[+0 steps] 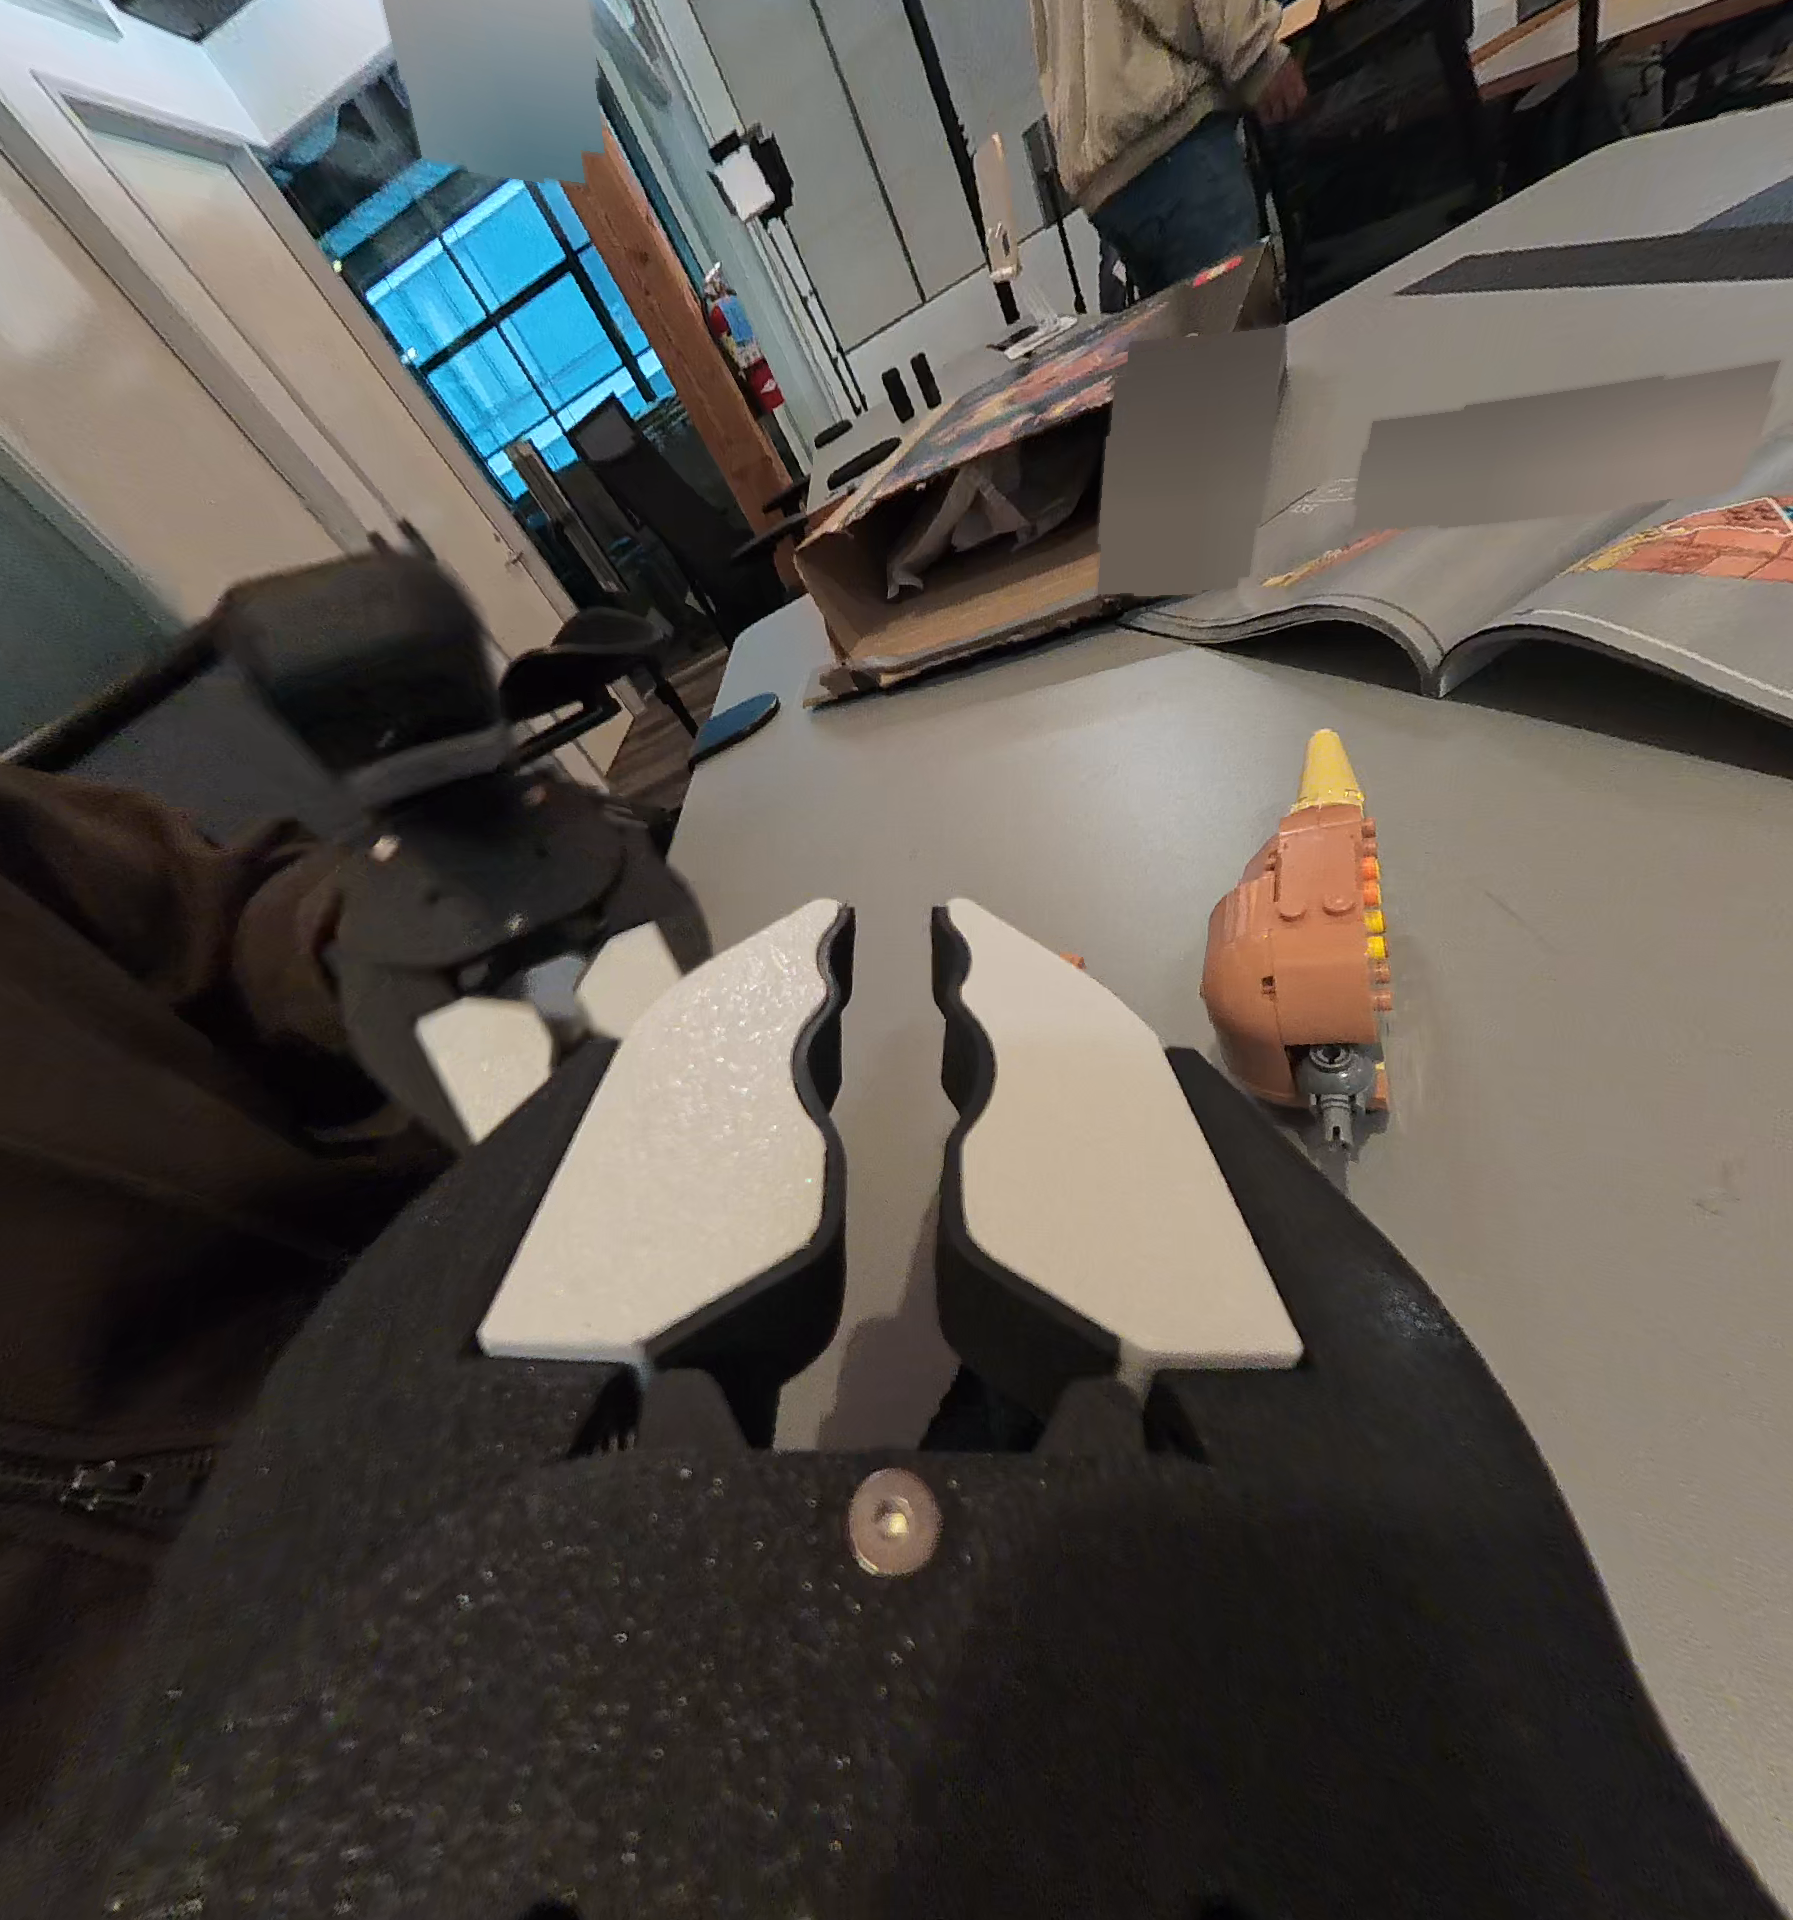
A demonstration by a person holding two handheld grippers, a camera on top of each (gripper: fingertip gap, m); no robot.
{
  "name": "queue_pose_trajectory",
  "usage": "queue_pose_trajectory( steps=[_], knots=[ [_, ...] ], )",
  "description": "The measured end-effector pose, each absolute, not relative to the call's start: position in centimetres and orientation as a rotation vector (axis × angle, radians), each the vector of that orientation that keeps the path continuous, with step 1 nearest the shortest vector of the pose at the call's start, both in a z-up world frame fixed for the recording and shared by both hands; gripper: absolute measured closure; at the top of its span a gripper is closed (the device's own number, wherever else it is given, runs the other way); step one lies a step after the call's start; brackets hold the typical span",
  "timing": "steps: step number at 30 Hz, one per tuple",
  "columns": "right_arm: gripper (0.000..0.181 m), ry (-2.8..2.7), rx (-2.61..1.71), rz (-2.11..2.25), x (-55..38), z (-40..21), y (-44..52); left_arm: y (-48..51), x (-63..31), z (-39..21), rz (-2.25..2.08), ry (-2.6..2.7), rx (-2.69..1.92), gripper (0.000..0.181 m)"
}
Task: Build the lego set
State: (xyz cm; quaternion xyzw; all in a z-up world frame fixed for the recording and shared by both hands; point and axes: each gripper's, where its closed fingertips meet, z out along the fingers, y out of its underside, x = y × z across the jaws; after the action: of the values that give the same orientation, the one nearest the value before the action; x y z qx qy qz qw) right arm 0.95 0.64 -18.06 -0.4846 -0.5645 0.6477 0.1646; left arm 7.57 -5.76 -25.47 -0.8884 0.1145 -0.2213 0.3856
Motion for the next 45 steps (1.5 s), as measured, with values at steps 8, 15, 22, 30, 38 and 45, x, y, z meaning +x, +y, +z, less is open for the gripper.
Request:
queue_pose_trajectory(
  steps=[8, 15, 22, 30, 38, 45],
  knots=[
    [0.159, -1.829, -1.159, 1.794, 2.2, -17.9, -0.6, -4.7, 3.5, -20.0, -1.263, -0.009, -1.881, 0.172],
    [0.152, -1.978, -0.861, 1.754, 1.6, -17.8, -4.0, -4.6, 1.2, -16.9, -1.545, -0.052, -1.621, 0.172],
    [0.153, -1.899, -0.797, 1.762, 0.8, -16.9, -3.8, -5.0, 1.9, -16.6, -1.646, 0.028, -1.617, 0.172],
    [0.170, -1.950, -0.741, 1.804, 1.5, -17.0, -5.2, -4.9, 2.5, -16.9, -1.685, 0.050, -1.646, 0.172],
    [0.174, -2.040, -1.340, 1.769, 0.7, -20.7, -3.6, -4.6, 0.0, -20.0, -1.267, 0.092, -1.907, 0.159],
    [0.173, -2.129, -1.788, 1.568, 0.6, -24.6, -2.4, -3.5, -3.0, -24.3, -0.719, 0.213, -2.203, 0.152]
  ],
)
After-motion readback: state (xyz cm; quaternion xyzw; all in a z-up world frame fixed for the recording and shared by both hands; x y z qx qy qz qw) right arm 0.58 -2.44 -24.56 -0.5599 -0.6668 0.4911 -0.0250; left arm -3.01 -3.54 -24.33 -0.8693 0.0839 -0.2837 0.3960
